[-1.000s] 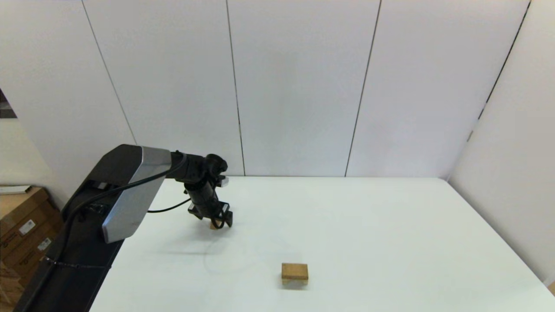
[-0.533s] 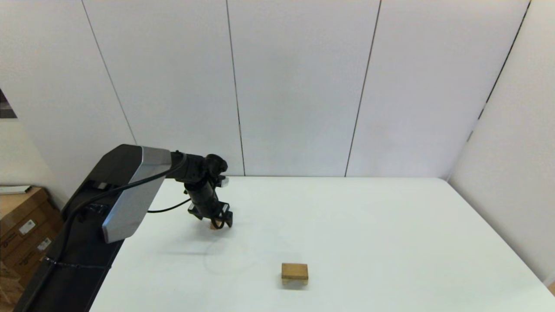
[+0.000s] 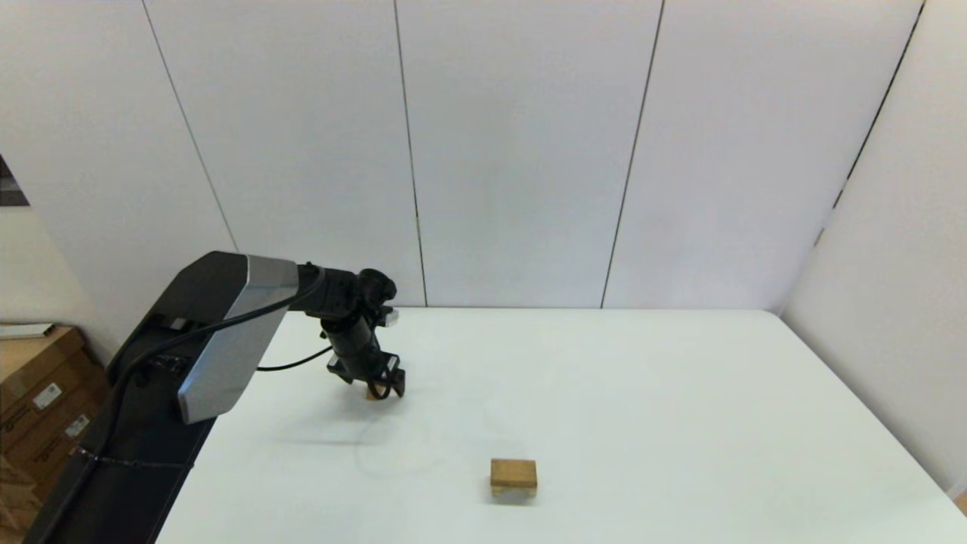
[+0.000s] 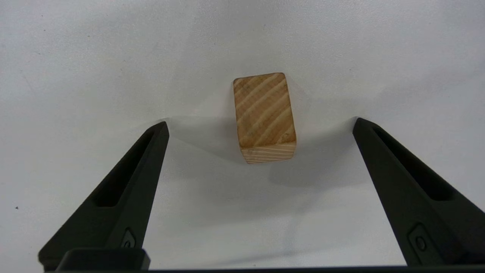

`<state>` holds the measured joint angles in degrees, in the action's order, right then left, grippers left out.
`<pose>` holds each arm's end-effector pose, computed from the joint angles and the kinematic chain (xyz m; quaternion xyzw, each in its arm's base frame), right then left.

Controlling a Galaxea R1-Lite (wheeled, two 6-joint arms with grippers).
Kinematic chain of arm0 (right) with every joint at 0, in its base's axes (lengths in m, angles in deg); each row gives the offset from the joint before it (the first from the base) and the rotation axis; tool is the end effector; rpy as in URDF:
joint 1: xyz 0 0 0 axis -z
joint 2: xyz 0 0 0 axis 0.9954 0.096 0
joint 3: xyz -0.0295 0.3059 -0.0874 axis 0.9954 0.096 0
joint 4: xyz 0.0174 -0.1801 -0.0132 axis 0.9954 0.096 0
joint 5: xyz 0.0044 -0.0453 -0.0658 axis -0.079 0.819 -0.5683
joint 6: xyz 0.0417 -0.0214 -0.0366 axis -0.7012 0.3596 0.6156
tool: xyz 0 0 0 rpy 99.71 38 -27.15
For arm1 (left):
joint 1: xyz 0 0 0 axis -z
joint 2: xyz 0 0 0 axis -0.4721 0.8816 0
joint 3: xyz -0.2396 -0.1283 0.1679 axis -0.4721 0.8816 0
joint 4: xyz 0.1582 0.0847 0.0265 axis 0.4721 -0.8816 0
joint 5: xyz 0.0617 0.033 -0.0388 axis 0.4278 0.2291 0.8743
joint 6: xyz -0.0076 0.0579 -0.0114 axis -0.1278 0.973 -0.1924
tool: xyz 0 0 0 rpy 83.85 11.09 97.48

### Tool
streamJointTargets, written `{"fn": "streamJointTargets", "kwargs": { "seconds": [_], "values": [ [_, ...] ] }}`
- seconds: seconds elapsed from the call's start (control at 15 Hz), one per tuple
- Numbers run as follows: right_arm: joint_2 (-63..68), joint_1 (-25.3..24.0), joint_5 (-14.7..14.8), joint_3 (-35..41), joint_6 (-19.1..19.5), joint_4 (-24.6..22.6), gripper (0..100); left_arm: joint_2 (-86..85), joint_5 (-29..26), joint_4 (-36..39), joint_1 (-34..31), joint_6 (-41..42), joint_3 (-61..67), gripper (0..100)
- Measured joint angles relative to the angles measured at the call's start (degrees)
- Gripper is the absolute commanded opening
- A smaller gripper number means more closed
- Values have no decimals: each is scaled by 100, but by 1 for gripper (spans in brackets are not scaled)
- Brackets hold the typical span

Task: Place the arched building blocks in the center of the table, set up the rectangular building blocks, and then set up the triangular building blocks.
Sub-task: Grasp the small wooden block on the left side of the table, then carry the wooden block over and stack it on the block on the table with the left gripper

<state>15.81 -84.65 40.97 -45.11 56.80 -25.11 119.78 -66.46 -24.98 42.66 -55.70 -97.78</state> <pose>-0.0158 0.0006 0.0744 -0.0081 0.0083 0.0066 0.9999 0.4752 -0.1227 -0.0255 0.0865 0.6097 -0.1042 0.7810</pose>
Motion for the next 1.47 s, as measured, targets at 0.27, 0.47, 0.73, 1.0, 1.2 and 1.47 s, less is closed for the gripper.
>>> {"fn": "streamJointTargets", "kwargs": {
  "seconds": [0.27,0.47,0.73,1.0,1.2,1.47],
  "values": [
    [0,0,0,0,2,0,100,0,-5,-2,5,4,0,100],
    [0,0,0,0,0,0,100,0,-13,-7,9,12,0,0],
    [0,0,2,0,-1,0,100,2,-16,-39,11,39,0,0],
    [0,0,0,0,0,0,100,7,-18,-41,33,6,0,0],
    [0,0,2,0,0,0,100,7,-18,-46,33,0,0,0],
    [0,0,2,0,0,0,100,-89,0,-57,35,6,4,0]
  ]
}}
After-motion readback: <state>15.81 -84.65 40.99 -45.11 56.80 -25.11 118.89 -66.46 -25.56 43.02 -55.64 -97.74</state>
